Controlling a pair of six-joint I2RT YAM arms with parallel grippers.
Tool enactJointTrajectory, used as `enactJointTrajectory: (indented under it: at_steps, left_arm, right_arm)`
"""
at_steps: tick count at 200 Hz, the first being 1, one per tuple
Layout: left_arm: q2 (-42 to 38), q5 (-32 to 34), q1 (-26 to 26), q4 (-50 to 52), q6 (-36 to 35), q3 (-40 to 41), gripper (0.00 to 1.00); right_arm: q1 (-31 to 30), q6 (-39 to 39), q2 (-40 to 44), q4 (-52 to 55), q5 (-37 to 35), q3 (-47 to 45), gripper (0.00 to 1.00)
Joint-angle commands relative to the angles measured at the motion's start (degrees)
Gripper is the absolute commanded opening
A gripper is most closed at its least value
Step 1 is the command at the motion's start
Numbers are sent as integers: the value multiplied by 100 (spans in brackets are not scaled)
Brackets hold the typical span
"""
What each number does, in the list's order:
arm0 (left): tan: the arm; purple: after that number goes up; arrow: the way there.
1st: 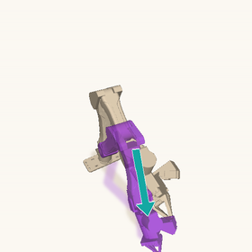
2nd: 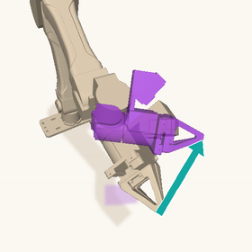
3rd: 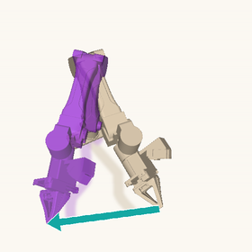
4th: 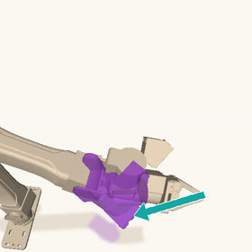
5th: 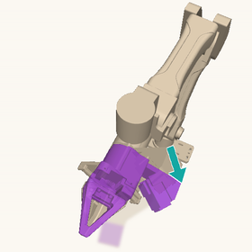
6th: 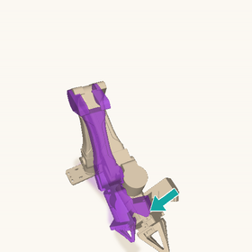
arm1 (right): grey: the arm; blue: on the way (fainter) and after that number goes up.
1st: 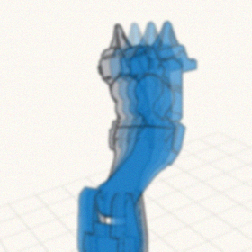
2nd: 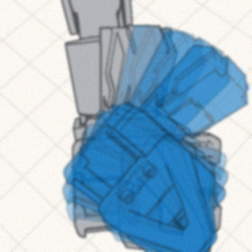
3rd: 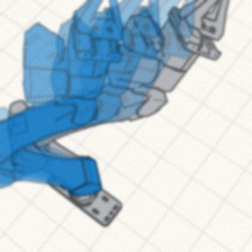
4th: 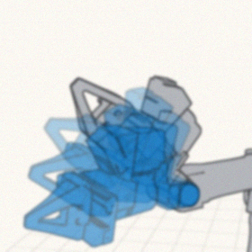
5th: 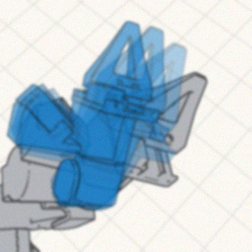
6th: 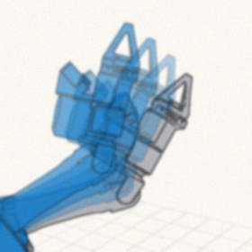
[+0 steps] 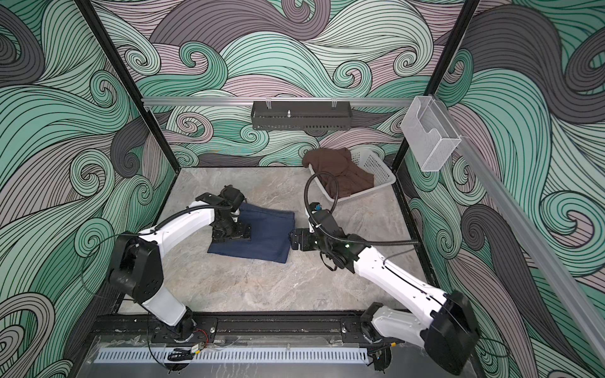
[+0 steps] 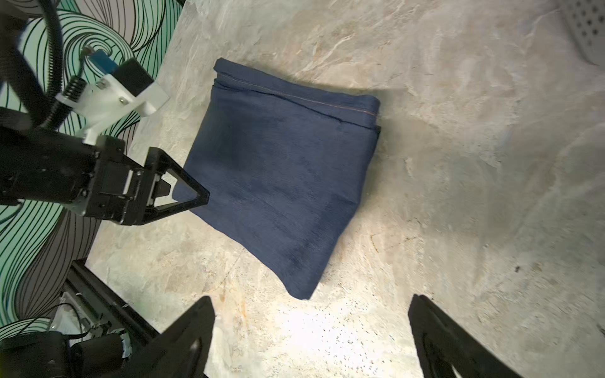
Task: Fold and stack the trousers
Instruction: Move the trousers to the center of the table, then move the trousers to the top-left of the table.
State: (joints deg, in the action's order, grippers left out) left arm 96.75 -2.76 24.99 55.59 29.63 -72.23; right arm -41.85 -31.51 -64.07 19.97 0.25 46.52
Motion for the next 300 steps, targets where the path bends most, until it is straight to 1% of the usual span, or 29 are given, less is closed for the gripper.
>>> enactJointTrajectory:
  at_steps: [1, 42, 60, 72, 87, 126, 155, 210, 246, 300]
  left_arm:
    - [377, 52, 222, -283, 295, -207, 99]
    - [1273, 193, 558, -463, 523, -340, 99]
    - [1733, 190, 552, -449, 582, -364, 99]
    - [2071, 357, 534, -235, 509, -540, 99]
    - [2288, 583, 460, -43, 412, -709, 98]
    - [2491, 909, -61, 454, 62, -1211, 99]
    - [2657, 1009, -569, 856, -233, -1744, 99]
    - [3439, 1120, -1361, 1647, -606, -3169, 99]
    - [3996, 1146, -1837, 1982, -717, -3978, 99]
    - [4540, 1304, -2543, 2432, -931, -5060, 99]
  right_arm:
    - [-8, 137, 268, 95, -445, -405, 93]
    - [-8, 189, 693, 169, -599, -724, 93]
    - [1, 213, 833, 136, -650, -826, 93]
    - [1, 248, 877, 159, -669, -838, 93]
    - [0, 294, 896, 216, -662, -795, 93]
    - [-2, 336, 973, 234, -674, -720, 92]
    - [10, 398, 967, 280, -661, -551, 92]
    - [33, 516, 923, 194, -619, -389, 92]
    - [222, 609, 965, 170, -398, -376, 92]
    - [597, 708, 825, 93, -30, -346, 92]
